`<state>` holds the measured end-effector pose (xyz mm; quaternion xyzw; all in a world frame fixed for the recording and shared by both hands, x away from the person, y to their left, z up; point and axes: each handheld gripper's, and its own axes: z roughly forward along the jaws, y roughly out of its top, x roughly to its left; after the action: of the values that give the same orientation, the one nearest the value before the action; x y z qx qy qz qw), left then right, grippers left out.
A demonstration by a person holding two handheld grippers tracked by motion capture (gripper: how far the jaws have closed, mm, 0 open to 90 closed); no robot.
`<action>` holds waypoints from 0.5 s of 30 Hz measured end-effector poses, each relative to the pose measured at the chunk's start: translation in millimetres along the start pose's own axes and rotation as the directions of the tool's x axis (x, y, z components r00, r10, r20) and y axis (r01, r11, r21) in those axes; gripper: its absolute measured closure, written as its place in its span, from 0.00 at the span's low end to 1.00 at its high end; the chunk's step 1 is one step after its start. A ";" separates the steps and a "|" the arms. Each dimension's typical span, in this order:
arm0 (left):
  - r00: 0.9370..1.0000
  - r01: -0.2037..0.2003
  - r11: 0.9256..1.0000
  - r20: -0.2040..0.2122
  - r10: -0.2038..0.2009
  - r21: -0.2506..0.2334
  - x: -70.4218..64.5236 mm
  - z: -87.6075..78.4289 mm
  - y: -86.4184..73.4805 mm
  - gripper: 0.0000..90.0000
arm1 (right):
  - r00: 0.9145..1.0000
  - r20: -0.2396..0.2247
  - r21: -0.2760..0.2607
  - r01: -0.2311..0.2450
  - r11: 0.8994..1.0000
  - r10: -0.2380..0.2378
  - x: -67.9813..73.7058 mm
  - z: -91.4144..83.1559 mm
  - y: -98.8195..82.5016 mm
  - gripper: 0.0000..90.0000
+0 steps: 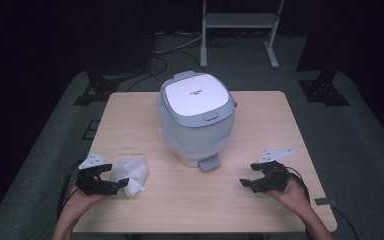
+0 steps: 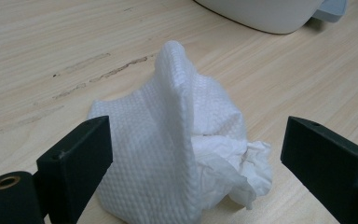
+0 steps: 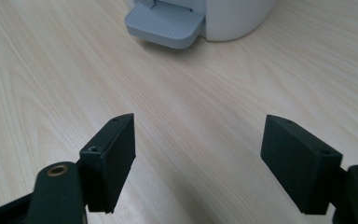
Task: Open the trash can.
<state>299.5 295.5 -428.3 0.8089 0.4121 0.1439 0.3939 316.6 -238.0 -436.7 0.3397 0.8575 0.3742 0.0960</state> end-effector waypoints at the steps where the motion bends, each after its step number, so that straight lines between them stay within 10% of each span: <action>1: 1.000 0.000 1.000 0.000 0.000 0.000 0.0 0.0 0.0 0.09 | 1.000 0.000 0.000 0.000 1.000 0.000 0.0 0.0 0.0 0.28; 15: 1.000 0.003 1.000 0.007 -0.003 0.001 -0.2 0.1 -0.3 0.09 | 0.999 -0.027 -0.001 0.041 0.999 -0.041 6.3 12.8 23.7 0.28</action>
<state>299.2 295.5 -428.6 0.8088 0.4122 0.1403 0.3953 329.4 -214.9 -428.3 0.3169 0.8654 0.3770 0.0923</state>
